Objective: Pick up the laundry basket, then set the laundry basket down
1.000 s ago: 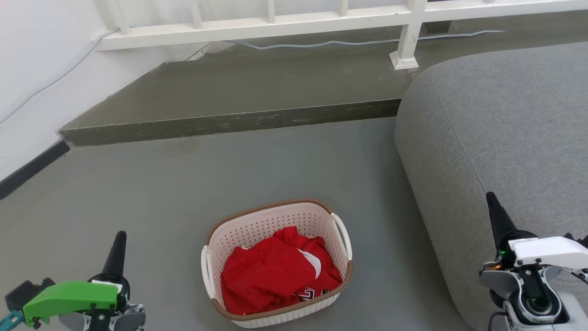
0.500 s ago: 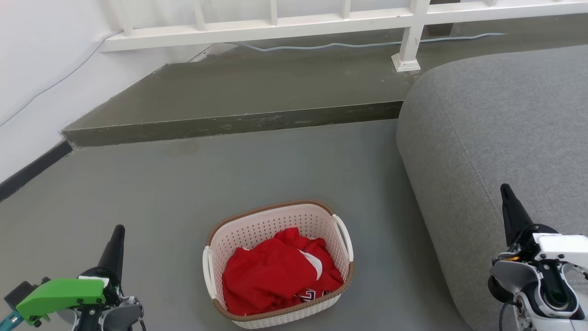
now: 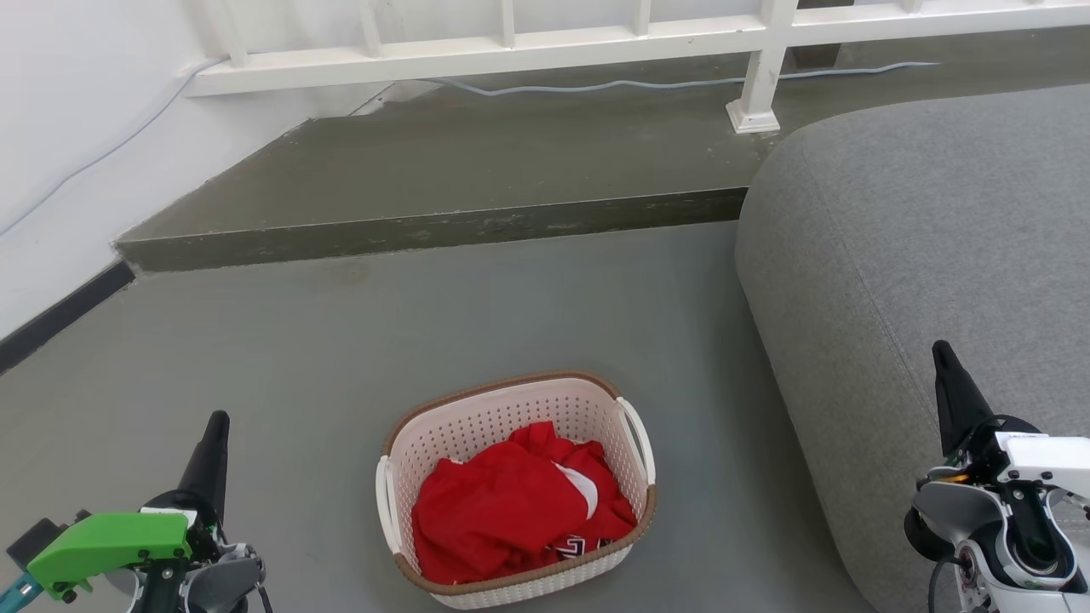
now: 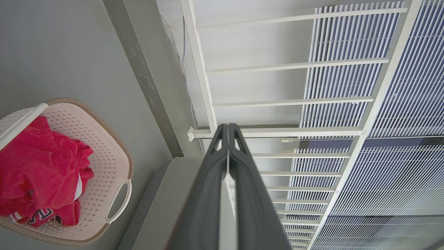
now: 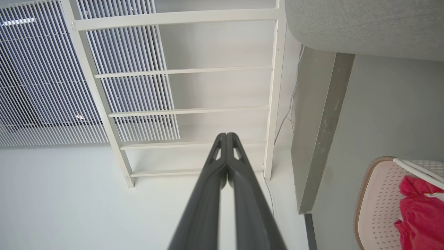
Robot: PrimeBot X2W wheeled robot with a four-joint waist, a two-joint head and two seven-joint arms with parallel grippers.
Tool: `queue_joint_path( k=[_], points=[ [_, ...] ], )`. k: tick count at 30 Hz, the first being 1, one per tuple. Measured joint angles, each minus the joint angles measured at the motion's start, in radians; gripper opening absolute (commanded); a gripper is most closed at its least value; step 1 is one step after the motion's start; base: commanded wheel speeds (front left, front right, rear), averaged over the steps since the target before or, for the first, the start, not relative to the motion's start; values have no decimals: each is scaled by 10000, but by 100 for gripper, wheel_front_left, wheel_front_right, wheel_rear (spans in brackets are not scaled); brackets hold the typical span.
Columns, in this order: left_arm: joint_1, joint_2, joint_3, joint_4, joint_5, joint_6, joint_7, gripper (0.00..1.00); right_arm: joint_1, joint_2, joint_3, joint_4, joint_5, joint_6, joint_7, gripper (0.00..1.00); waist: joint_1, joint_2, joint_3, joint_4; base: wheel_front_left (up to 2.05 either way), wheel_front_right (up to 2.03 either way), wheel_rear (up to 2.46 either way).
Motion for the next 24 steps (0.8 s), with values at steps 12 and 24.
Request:
queue_joint_path(
  k=[12,24],
  points=[
    [0,0,-2,-2,0,0,-2,0,-3,2,-10,21,0,2,42,0,0,0,0,-1,0,0,0],
    [-1,0,-2,-4,0,0,-2,0,-6,4,-19,40,0,2,42,0,0,0,-1,-2,0,0,0]
  ],
)
